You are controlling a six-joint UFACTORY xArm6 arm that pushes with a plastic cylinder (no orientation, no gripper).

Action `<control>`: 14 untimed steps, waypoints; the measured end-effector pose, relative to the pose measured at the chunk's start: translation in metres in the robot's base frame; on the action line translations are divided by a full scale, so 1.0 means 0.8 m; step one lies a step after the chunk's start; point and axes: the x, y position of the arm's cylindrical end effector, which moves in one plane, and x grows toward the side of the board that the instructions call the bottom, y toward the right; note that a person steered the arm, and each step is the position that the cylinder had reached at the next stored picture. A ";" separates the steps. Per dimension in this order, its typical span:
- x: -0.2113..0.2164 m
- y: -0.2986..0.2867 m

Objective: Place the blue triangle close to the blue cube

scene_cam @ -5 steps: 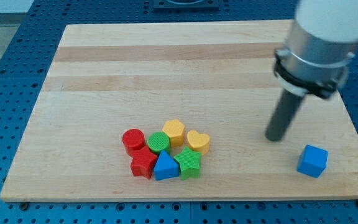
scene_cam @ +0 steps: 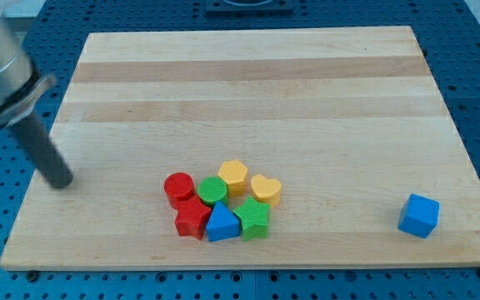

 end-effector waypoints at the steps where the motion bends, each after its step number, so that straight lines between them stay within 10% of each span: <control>1: 0.067 0.030; 5: 0.047 0.299; 10: 0.102 0.200; 14: 0.101 0.429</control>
